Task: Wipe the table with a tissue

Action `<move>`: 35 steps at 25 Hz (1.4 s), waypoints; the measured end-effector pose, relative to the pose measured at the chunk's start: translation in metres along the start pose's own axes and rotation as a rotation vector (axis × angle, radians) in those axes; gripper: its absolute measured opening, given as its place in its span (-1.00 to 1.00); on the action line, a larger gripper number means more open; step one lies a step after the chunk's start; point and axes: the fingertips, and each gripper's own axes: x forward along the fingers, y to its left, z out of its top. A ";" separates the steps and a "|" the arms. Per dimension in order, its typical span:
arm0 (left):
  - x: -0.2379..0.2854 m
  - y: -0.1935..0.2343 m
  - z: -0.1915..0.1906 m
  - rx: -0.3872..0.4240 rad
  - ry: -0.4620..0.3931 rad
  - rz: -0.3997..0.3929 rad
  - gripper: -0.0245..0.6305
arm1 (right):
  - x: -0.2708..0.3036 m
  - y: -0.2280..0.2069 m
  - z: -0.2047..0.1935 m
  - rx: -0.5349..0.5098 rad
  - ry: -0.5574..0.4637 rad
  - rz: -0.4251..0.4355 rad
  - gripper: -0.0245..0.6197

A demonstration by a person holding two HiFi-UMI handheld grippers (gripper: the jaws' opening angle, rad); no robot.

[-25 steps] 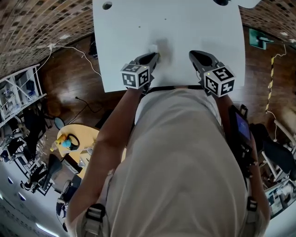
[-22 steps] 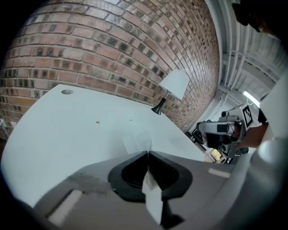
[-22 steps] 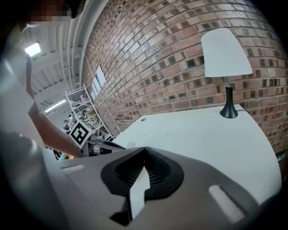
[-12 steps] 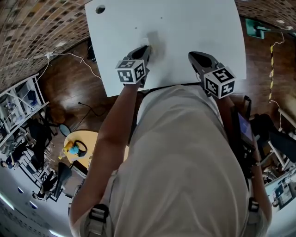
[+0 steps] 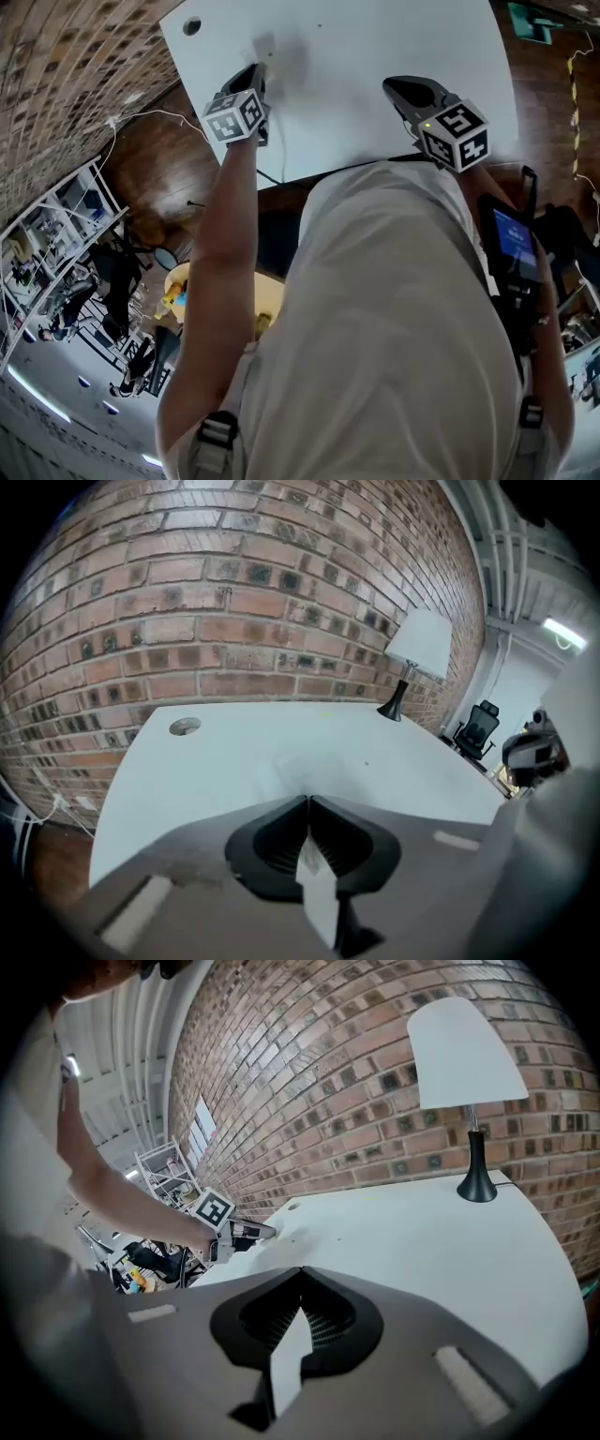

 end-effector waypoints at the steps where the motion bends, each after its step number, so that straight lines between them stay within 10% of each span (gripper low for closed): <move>1: 0.004 0.002 0.001 0.028 0.021 -0.004 -0.87 | 0.001 -0.002 0.001 0.010 -0.002 0.001 -0.90; 13: 0.035 0.036 0.024 0.041 0.075 0.111 -0.87 | -0.007 -0.014 -0.012 0.117 0.000 -0.026 -0.90; 19: 0.046 0.016 0.012 0.274 0.106 0.179 -0.88 | -0.023 -0.026 -0.006 0.134 -0.038 -0.045 -0.90; 30: 0.047 -0.050 -0.015 0.343 0.143 0.015 -0.88 | -0.026 -0.030 -0.010 0.135 -0.026 -0.032 -0.90; 35: 0.038 -0.128 -0.037 0.242 0.168 -0.257 -0.88 | -0.028 -0.030 -0.006 0.130 -0.036 -0.028 -0.90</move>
